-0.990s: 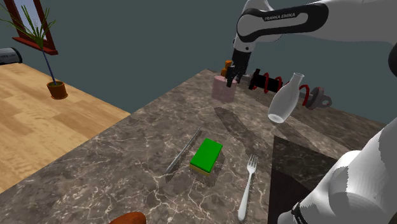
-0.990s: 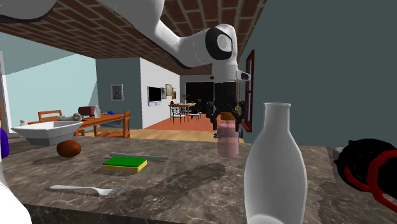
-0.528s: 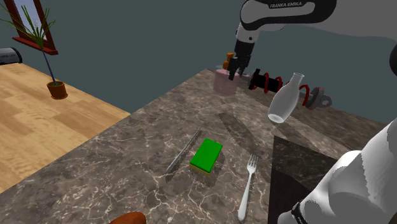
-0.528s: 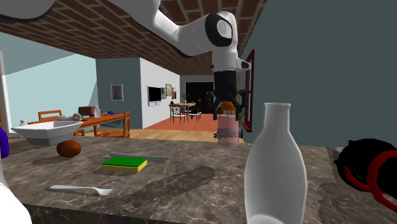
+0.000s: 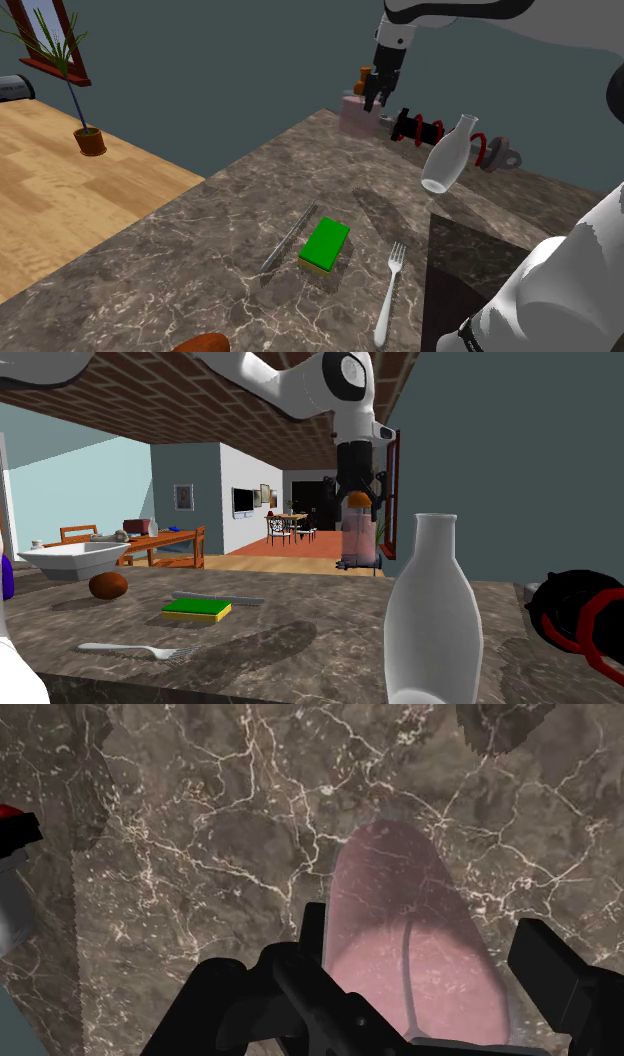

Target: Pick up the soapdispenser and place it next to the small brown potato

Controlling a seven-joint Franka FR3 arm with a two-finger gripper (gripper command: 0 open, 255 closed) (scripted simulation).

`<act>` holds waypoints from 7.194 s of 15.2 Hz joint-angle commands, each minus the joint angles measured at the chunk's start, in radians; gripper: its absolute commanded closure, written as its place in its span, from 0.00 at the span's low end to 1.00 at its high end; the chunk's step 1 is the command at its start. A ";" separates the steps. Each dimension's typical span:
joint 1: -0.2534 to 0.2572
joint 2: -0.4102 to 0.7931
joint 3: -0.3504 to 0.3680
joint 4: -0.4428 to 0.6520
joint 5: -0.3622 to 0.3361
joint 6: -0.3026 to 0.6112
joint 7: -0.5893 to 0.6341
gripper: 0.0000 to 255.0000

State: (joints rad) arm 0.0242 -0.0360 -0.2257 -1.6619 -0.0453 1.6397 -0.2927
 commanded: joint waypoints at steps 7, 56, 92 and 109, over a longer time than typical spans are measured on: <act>-0.001 0.033 -0.001 0.146 0.007 -0.114 -0.007 1.00; 0.256 -0.379 0.417 0.028 0.087 -0.426 0.668 1.00; 0.387 -0.304 0.864 -0.033 0.223 -0.250 1.247 1.00; 0.411 -0.382 0.865 -0.327 0.265 -0.026 1.214 1.00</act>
State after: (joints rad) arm 0.4337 -0.4147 0.6388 -1.9709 0.2181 1.5982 0.9232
